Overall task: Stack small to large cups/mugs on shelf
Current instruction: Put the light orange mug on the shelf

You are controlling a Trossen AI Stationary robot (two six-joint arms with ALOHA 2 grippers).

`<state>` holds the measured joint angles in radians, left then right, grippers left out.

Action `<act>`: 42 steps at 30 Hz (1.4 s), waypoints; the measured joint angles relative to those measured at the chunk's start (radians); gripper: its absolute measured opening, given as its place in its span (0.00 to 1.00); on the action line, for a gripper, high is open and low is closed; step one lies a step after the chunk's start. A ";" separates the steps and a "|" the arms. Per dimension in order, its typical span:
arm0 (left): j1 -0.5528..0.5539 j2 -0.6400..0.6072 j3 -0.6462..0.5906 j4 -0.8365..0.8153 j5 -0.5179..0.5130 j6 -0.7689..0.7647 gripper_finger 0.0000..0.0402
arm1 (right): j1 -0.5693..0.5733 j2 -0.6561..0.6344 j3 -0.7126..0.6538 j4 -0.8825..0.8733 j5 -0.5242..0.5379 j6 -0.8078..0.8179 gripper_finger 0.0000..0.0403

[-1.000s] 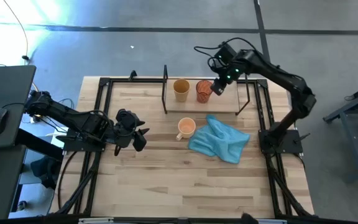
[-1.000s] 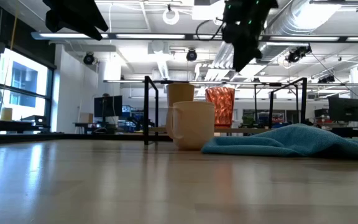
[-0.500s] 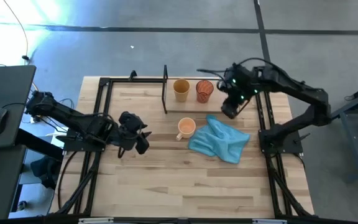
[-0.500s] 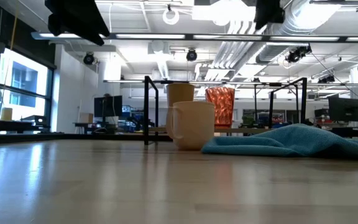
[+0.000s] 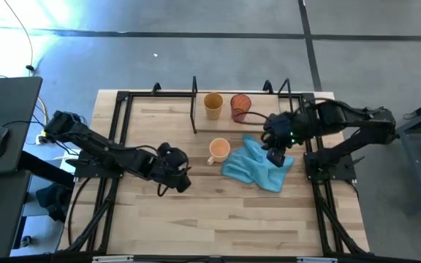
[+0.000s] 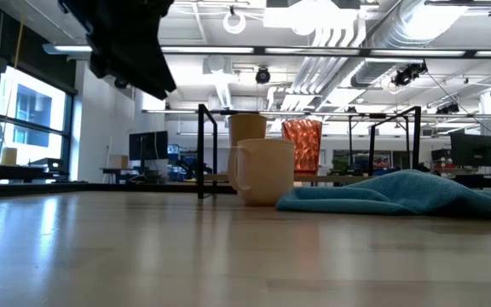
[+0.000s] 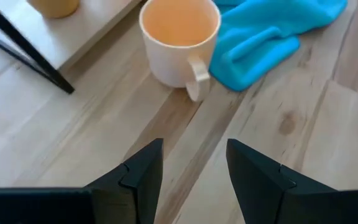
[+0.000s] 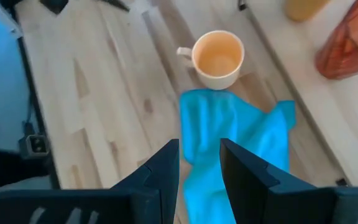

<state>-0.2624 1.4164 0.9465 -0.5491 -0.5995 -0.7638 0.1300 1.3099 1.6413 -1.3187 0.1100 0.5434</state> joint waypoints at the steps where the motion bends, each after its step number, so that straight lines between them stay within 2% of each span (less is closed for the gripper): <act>1: 0.000 0.011 0.000 0.004 0.000 0.001 0.41 | 0.021 0.001 0.000 -0.001 0.029 0.025 0.27; 6: 0.000 0.047 -0.010 0.062 -0.026 0.030 0.41 | 0.109 0.007 0.000 -0.001 0.101 0.126 0.27; 12: 0.030 0.074 -0.098 0.336 -0.048 0.060 0.41 | 0.178 0.026 0.000 0.001 0.212 0.242 0.27; 16: 0.086 0.092 -0.143 0.411 -0.047 0.044 0.41 | 0.216 0.054 0.000 0.002 0.264 0.269 0.27; 29: 0.259 0.198 -0.156 0.491 0.146 -0.027 0.41 | 0.259 0.143 0.000 0.001 0.271 0.261 0.27; 42: 0.269 0.279 -0.076 0.592 0.250 0.026 0.41 | 0.259 0.142 0.000 -0.001 0.285 0.238 0.27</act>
<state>0.0063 1.6953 0.8702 0.0433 -0.3490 -0.7374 0.3885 1.4521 1.6409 -1.3201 0.3945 0.7814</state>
